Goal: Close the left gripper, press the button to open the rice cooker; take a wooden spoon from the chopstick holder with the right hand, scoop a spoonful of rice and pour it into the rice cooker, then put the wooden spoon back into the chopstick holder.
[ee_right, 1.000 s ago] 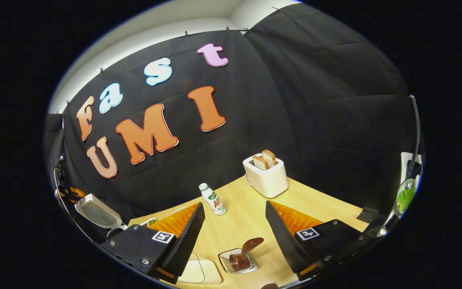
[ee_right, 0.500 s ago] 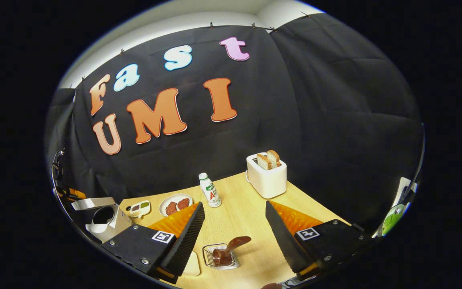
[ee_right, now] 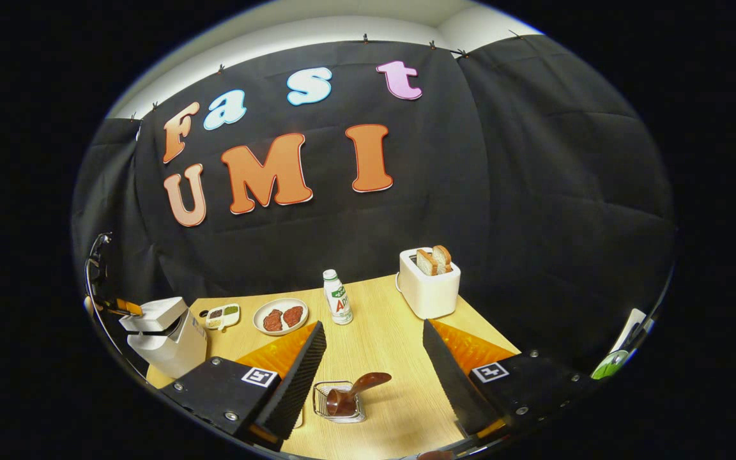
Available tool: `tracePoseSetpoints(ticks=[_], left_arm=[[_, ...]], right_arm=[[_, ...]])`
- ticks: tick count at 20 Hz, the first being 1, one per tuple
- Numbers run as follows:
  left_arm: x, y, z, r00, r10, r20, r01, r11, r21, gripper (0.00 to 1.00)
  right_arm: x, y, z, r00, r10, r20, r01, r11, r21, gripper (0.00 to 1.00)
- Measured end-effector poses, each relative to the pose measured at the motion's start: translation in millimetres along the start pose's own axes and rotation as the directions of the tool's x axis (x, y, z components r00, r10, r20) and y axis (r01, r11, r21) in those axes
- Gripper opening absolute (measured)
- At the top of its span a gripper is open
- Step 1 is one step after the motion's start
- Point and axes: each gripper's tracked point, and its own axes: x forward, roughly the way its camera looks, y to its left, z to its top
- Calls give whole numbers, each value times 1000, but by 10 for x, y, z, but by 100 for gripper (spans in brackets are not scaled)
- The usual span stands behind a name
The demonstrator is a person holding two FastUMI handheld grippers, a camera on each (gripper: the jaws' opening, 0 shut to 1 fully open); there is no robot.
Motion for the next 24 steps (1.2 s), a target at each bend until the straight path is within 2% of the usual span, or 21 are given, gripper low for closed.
tracePoseSetpoints(ticks=[7,8,11,15,18,21,24], left_arm=[[23,-24,-573,995,4,-100,-3,1000,15,100],[2,-22,-514,998,5,-67,-4,1000,12,100],[84,-51,-481,997,7,-80,-7,1000,9,100],[86,-50,-457,999,7,-34,-7,1000,12,100],[61,-46,-469,999,20,-32,-20,1000,10,100],[-145,-87,-196,998,23,52,-23,1000,9,100],[-638,-170,289,983,-5,186,1,1000,23,100]], right_arm=[[-62,-27,8,1000,17,8,-16,999,-37,95],[-66,-42,-8,1000,17,4,-17,999,-33,95],[-64,-60,-61,1000,19,-7,-19,1000,-13,95],[-82,-56,-86,1000,17,-6,-17,1000,-18,95],[-88,-1,12,1000,25,11,-25,1000,-16,95],[-61,67,160,999,32,36,-31,999,-28,95],[-22,152,319,998,41,49,-38,998,-46,95]])
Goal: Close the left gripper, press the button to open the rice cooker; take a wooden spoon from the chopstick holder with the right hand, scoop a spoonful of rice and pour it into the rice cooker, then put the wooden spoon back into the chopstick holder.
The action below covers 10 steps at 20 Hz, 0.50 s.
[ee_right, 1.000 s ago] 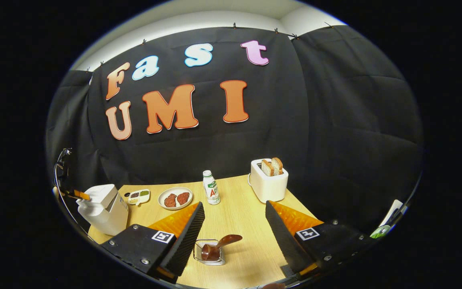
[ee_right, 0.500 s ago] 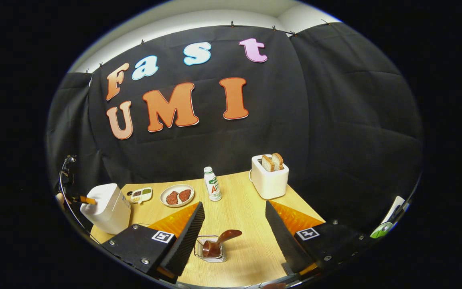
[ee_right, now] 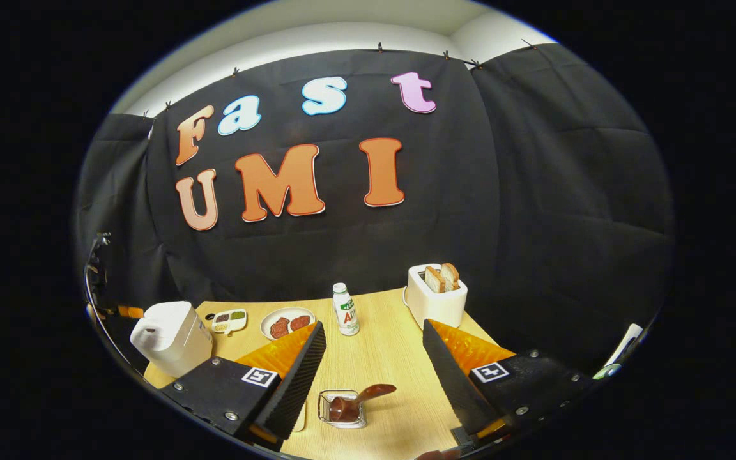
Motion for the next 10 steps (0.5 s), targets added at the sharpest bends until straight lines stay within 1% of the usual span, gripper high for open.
tracePoseSetpoints(ticks=[1,2,4,5,7,9,10], left_arm=[[-88,-30,178,999,-20,47,20,1000,-2,100],[-274,-68,375,995,-32,96,32,999,3,100],[-645,-115,818,979,-51,196,50,999,14,100],[-826,-124,1006,967,-61,249,59,998,14,100],[-1199,-150,1389,931,-69,358,71,997,7,100],[-1565,-201,1677,900,-76,429,81,997,6,100],[-1688,-224,1731,889,-84,450,90,996,7,100]], right_arm=[[14,5,46,1000,0,6,0,1000,-6,95],[14,28,121,1000,5,16,-5,1000,-6,95],[-6,78,293,999,18,39,-18,1000,-1,95],[-12,82,376,998,21,52,-21,1000,0,95],[-50,93,594,996,23,85,-23,1000,-4,95],[-117,87,815,993,14,113,-13,1000,-12,95],[-162,99,936,991,15,131,-12,1000,-19,95]])
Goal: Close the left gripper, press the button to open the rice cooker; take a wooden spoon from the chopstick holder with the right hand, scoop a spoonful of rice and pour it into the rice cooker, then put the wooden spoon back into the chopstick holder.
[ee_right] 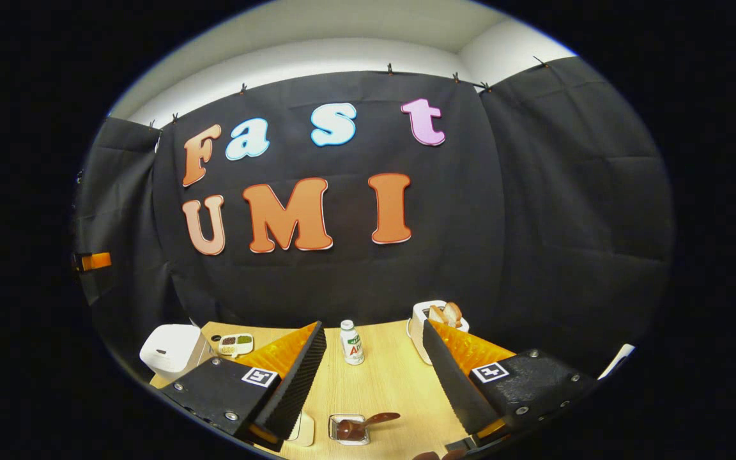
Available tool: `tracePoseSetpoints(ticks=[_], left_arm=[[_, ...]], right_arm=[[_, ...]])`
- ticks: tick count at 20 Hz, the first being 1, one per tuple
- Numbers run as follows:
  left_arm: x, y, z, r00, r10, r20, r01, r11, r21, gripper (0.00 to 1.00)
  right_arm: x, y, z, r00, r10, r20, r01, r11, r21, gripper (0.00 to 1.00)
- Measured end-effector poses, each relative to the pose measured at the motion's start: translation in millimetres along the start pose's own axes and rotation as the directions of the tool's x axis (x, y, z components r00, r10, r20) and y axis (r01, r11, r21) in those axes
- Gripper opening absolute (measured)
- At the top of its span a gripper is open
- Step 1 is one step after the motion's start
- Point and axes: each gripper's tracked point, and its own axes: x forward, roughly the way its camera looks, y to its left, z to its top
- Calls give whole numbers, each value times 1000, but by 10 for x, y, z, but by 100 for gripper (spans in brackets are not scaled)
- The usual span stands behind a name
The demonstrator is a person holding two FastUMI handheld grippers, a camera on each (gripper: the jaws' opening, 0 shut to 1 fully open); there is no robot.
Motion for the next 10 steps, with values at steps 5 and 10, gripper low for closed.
tracePoseSetpoints(ticks=[5,10], left_arm=[[-391,31,248,998,11,67,-10,1000,-7,100],[-578,56,285,995,30,90,-28,999,-28,100]], right_arm=[[-193,65,497,995,31,99,-26,998,-53,95],[-273,110,528,993,63,105,-56,996,-69,95]])
